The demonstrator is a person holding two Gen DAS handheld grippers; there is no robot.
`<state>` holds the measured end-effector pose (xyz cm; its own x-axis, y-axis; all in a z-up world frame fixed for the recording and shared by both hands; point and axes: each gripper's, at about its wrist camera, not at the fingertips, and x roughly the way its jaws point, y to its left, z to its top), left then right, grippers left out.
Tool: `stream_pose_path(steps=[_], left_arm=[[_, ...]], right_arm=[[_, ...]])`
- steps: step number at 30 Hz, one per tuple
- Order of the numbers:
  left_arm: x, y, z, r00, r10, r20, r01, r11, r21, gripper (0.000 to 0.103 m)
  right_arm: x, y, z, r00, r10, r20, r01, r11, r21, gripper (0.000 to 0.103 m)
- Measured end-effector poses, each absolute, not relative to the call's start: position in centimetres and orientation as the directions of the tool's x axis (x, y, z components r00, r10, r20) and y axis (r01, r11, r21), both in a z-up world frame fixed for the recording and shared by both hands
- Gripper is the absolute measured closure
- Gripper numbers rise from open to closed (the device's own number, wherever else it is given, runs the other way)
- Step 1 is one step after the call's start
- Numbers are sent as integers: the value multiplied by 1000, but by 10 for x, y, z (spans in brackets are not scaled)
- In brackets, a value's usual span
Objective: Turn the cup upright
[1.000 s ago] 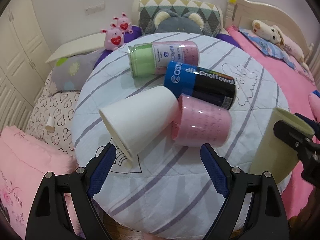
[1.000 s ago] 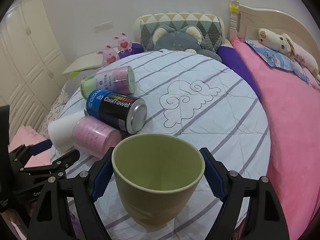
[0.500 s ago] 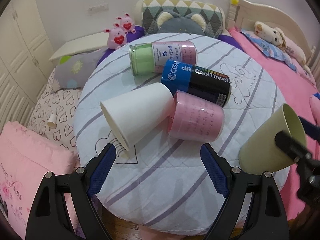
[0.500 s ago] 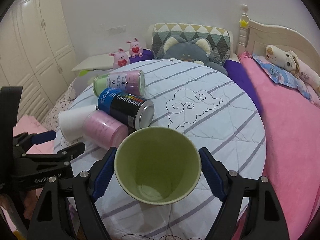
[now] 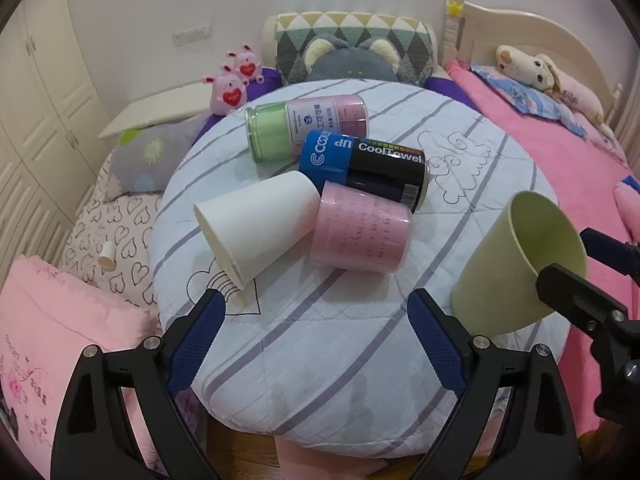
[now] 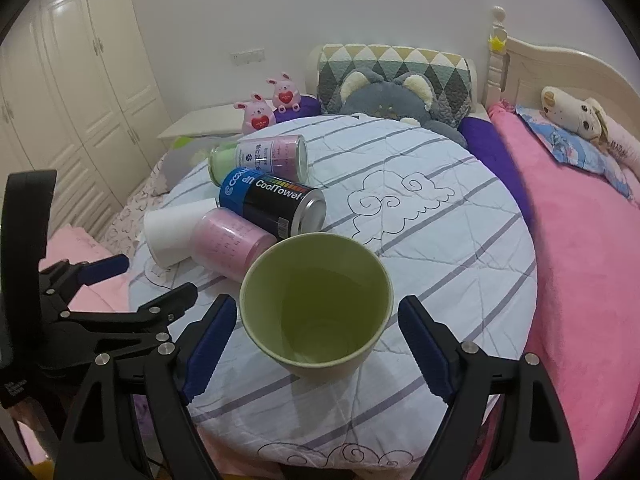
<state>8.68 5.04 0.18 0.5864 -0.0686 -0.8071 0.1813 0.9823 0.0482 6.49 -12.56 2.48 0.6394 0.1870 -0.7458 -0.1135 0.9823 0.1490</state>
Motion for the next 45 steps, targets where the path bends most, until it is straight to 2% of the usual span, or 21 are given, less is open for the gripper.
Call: stream_pose_path(steps=[14,26,34,45], left_arm=[[58,33,16,620,-96,-778,211,976,48,3],[14,12,17,649,-112,-752,231,971,55,3],[-6,0,21,700,-98,-707,219,972,81,3],[-31,-5,29,804,-135,-579,207,976,60,3]], right_arm=[[36,-151,33,658,228,-717,-102,971,215,18],[-1,-167,27,672,236,-702,-106,969,225,18],[-21,-176,28,748,186,-637,-75,977,198,18],[-45,-178,30,857,123,-500,-70,990,124,18]])
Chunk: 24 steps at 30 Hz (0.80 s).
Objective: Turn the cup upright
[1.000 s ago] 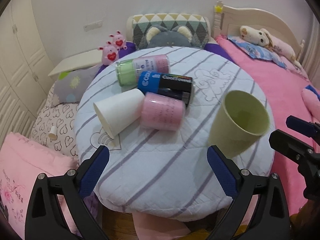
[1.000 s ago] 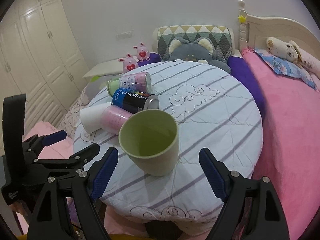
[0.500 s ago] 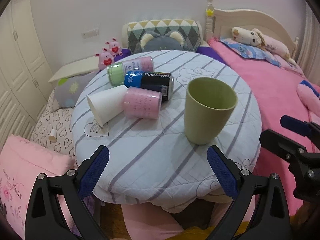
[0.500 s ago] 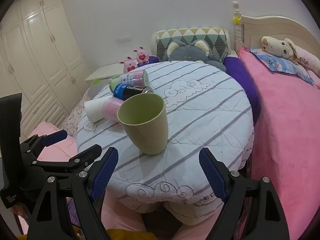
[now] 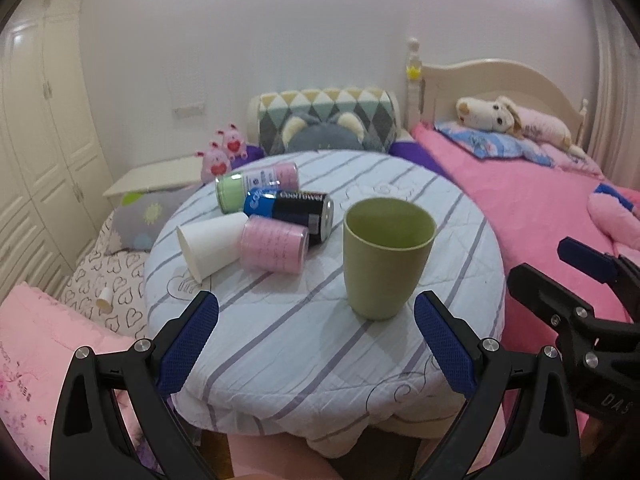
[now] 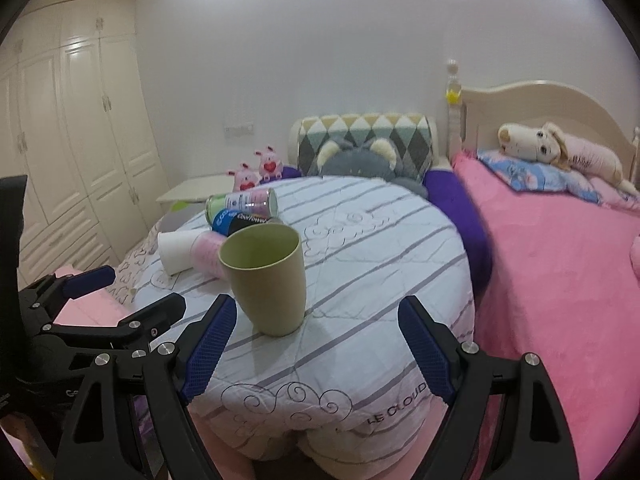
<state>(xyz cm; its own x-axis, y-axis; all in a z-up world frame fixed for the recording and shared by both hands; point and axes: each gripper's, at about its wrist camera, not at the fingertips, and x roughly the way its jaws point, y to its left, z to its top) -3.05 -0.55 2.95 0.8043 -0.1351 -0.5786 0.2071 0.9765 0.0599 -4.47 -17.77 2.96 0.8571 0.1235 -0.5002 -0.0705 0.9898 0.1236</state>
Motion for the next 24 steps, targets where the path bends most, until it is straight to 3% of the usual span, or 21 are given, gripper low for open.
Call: stream_pose_path(steps=[16,24], left_arm=[[-44,-8,10,876,-132,-464,167,985,33,3],[-52,-5,4,894,-118,-431,150,988,39,3]], right_arm=[[-72,-181,17,938,17,-347,1,999,51,18],[-75,-187,12,945,7,-326,17,997,70,18]])
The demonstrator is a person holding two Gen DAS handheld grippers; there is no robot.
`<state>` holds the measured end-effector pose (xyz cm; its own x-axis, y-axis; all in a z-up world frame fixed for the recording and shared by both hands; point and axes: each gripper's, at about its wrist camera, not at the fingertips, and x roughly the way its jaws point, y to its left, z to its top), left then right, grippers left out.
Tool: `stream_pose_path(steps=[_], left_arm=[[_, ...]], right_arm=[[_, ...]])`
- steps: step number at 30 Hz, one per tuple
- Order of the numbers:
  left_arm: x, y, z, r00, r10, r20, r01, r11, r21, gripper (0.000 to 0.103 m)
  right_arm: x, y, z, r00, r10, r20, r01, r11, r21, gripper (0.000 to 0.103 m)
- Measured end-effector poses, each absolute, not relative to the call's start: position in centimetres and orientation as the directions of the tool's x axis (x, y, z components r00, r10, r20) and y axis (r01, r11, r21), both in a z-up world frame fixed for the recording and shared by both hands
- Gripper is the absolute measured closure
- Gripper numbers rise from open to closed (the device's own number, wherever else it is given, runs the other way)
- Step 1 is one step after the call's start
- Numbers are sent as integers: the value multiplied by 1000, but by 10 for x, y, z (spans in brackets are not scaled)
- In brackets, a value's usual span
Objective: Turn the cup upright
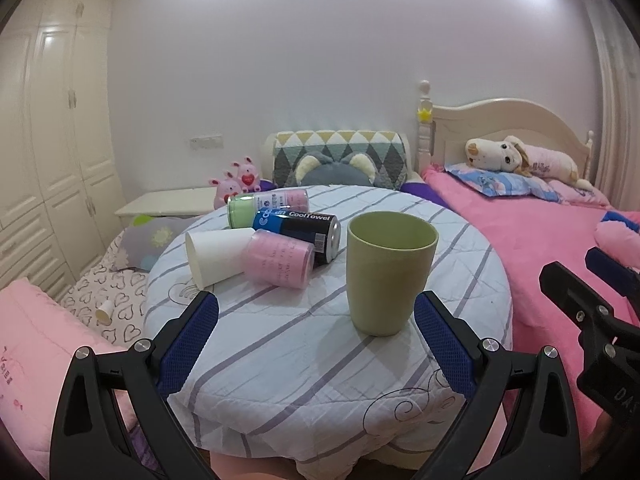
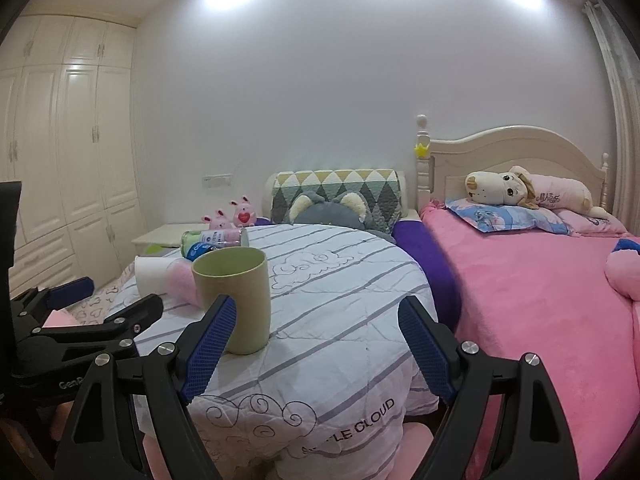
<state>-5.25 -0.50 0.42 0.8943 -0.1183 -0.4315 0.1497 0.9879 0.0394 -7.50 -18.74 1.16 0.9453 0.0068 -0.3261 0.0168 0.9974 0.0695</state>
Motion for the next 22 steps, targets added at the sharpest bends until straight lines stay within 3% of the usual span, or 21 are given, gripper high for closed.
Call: stream_pose_path(steps=[22], left_arm=[[-57,-7,6,903,-111,-416,145,988,51,3]], right_arm=[[-75,-183,9,938,3,-347,16,998,53,18]])
